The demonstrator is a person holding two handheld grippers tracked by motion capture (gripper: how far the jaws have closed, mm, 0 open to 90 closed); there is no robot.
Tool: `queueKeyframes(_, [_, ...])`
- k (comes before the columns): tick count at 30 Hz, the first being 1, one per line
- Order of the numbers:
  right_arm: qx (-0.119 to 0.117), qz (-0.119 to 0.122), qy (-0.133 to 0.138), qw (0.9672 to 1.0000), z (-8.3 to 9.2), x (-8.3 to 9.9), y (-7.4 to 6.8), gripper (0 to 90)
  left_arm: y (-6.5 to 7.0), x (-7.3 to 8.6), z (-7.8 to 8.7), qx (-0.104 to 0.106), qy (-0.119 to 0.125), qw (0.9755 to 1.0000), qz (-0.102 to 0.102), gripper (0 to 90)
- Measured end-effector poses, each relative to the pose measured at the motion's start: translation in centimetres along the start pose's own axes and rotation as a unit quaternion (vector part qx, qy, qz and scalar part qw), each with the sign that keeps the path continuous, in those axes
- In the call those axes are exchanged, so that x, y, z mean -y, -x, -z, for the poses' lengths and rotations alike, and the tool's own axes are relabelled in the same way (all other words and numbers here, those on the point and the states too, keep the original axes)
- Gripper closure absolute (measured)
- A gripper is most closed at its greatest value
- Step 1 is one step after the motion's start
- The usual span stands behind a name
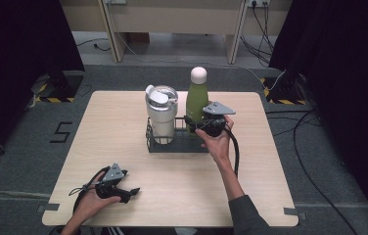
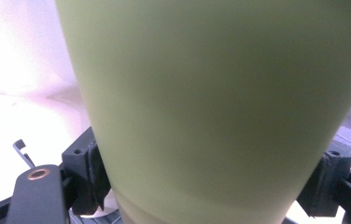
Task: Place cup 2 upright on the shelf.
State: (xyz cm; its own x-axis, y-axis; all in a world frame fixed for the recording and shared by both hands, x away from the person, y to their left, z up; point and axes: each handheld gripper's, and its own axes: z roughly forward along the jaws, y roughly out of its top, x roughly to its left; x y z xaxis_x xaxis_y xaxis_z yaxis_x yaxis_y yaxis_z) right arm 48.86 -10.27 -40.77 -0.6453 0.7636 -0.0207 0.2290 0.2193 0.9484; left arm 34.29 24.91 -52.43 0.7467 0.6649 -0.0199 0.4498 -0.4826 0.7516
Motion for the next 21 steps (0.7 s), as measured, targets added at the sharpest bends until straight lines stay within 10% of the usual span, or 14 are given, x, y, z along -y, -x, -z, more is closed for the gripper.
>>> queueKeyframes(21, [0.005,-0.008,-0.012,0.9999,-1.1,2.3,0.3,20.8,0.0,0.0,0.0,0.000,0.000,1.0000,0.000,13.5])
